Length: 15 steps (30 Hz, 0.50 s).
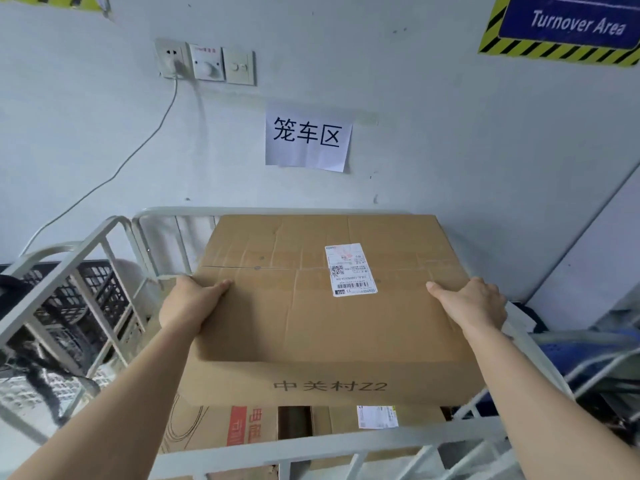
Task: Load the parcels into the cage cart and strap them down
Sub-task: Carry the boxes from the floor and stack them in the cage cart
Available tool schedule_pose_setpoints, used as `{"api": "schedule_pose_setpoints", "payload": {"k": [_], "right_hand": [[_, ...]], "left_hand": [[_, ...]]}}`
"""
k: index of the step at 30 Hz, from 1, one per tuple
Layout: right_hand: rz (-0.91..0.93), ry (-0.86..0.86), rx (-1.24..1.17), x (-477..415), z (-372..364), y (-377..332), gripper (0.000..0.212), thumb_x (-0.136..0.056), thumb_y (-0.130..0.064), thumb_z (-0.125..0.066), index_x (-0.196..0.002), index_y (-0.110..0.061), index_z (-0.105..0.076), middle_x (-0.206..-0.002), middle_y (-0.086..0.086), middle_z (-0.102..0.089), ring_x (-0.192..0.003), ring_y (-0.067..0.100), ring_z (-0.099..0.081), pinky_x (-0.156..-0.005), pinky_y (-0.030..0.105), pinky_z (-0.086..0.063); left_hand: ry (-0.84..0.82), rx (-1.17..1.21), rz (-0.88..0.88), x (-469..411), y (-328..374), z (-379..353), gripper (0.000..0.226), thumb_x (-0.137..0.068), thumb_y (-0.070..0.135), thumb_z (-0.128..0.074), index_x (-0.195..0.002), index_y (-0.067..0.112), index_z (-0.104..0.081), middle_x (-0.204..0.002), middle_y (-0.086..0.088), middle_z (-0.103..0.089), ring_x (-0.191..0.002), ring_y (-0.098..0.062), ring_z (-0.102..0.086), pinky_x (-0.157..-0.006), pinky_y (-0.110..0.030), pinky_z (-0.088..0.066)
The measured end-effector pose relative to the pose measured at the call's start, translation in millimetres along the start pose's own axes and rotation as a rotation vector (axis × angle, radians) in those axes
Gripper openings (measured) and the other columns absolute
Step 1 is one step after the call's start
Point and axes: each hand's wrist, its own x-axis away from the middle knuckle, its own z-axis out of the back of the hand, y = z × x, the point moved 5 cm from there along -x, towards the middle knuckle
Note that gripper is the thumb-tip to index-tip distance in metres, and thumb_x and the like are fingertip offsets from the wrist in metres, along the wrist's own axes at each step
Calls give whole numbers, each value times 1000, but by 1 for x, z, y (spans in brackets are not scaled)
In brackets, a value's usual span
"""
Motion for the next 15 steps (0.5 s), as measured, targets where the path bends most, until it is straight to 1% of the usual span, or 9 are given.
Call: {"api": "schedule_pose_setpoints", "payload": {"k": [3,6,7,8,9,10,12,15], "right_hand": [[-36,-19,49,-28,-17,11,86,-75,-65,-67,-130,-3,-49,-134,19,-49,-123,37,-44,-94,46,-43],[-62,-68,87,-56,-36,27,87,-74,-67,-66,-131,-4,-48,-136,18,-48,-124,37,-43,-94,47,-45],[-68,-86,88,-66,-44,33,87,-73,-68,-66,-130,-4,-49,-135,18,-50,-123,37,-44,-94,47,-46],[-70,-106,83,-77,-50,39,86,-71,-69,-67,-128,-5,-51,-132,17,-52,-122,36,-45,-93,48,-47],[-69,-123,78,-87,-57,44,85,-71,-68,-67,-126,-5,-52,-131,17,-53,-121,36,-47,-92,49,-48],[-63,-139,82,-98,-62,49,84,-71,-68,-68,-125,-5,-52,-130,18,-52,-121,37,-47,-92,49,-48],[-49,-177,114,-118,-70,58,84,-73,-66,-68,-127,-4,-50,-133,18,-49,-124,37,-45,-94,48,-46],[-26,-239,171,-147,-83,74,86,-73,-66,-68,-130,-6,-48,-135,17,-48,-125,36,-44,-95,46,-44]], "left_hand": [[-44,-35,27,-16,5,-35,70,-72,61,-70,-114,10,-48,-111,-10,-64,-101,-32,-60,-85,-43,-51],[-51,-92,60,-18,9,-66,72,-77,57,-69,-123,8,-46,-115,-12,-61,-104,-33,-58,-76,-37,-46],[-58,-95,75,-17,9,-77,67,-77,55,-70,-119,8,-48,-112,-10,-61,-103,-32,-58,-75,-36,-45],[-72,-98,93,-15,8,-88,59,-77,54,-70,-110,9,-51,-103,-8,-62,-100,-31,-59,-75,-36,-46],[-83,-101,114,-12,8,-99,53,-76,53,-70,-100,10,-51,-92,-4,-61,-95,-31,-60,-77,-37,-48],[-93,-104,141,-10,5,-110,53,-74,54,-70,-96,11,-50,-85,-2,-60,-90,-29,-60,-80,-39,-50],[-104,-113,194,-2,-1,-132,62,-68,59,-70,-105,12,-52,-87,-2,-62,-85,-27,-61,-82,-42,-52],[-92,-154,260,14,-8,-161,66,-70,60,-69,-109,11,-48,-90,-3,-60,-87,-28,-59,-85,-42,-50]]}}
